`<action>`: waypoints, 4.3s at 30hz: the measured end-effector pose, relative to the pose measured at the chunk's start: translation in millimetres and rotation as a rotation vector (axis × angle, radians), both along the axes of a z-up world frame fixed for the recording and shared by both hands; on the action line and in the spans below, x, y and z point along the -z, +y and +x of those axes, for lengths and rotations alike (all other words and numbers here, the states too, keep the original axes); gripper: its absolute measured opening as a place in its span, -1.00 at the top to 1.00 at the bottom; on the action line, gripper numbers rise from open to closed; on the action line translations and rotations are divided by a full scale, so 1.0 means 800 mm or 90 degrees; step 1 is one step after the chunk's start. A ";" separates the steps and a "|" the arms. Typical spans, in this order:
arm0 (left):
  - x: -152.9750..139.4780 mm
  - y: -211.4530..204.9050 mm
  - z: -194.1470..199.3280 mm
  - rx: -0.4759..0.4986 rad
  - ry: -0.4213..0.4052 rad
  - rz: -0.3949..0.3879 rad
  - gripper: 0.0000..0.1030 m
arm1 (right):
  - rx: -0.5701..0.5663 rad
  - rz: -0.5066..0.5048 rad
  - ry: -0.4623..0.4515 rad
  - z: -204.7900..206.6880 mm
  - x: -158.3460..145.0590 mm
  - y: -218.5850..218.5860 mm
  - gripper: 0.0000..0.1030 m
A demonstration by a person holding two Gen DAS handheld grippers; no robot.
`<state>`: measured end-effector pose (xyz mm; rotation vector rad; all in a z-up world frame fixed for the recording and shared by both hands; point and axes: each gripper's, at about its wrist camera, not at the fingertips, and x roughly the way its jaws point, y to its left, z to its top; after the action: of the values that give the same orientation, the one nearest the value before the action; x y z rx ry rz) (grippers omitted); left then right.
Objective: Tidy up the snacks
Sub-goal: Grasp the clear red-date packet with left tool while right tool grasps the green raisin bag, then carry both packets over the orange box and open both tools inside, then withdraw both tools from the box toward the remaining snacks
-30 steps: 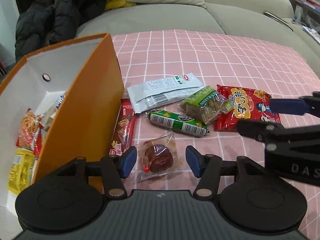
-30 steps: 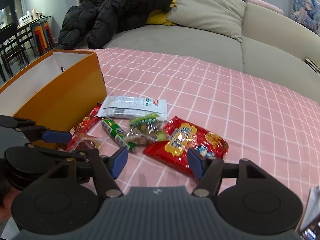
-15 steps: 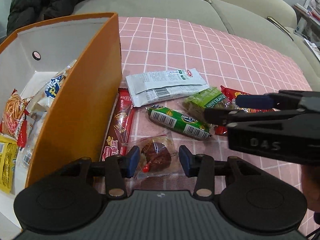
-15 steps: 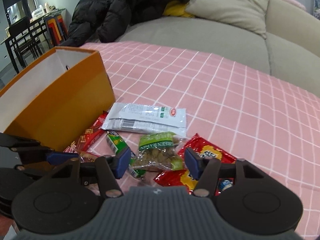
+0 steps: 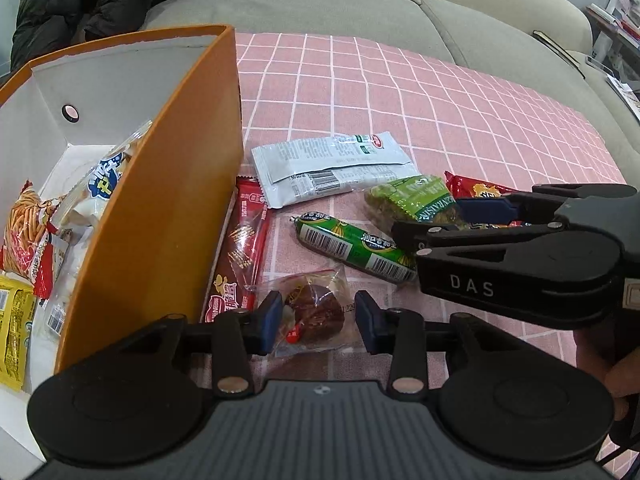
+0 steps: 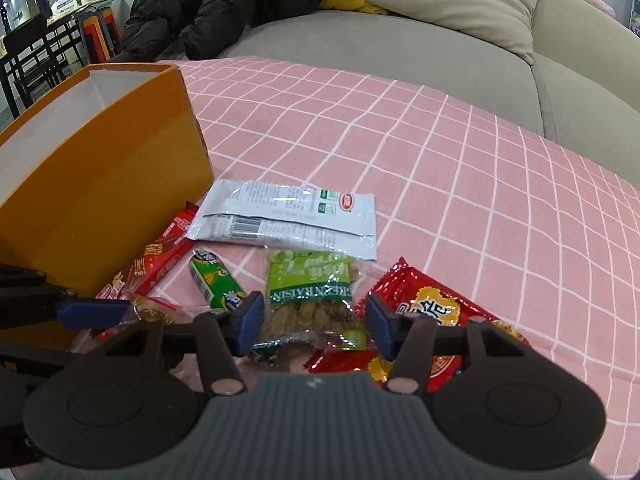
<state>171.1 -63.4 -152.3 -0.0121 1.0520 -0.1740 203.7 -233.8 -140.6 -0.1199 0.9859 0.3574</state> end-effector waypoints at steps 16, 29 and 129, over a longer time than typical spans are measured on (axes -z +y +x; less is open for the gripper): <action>-0.061 0.002 -0.053 0.016 -0.070 -0.021 0.24 | 0.054 0.030 -0.041 -0.063 -0.078 -0.011 0.22; -0.151 0.034 -0.116 0.052 -0.148 -0.034 0.24 | 0.083 0.062 -0.117 -0.171 -0.164 -0.013 0.21; -0.178 0.069 -0.135 0.023 -0.190 -0.014 -0.34 | 0.089 0.044 -0.198 -0.218 -0.188 0.031 -0.40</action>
<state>62.8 -8.5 -9.7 0.0123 0.7533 -0.2130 29.0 -209.2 10.2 -0.0415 0.6686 0.2361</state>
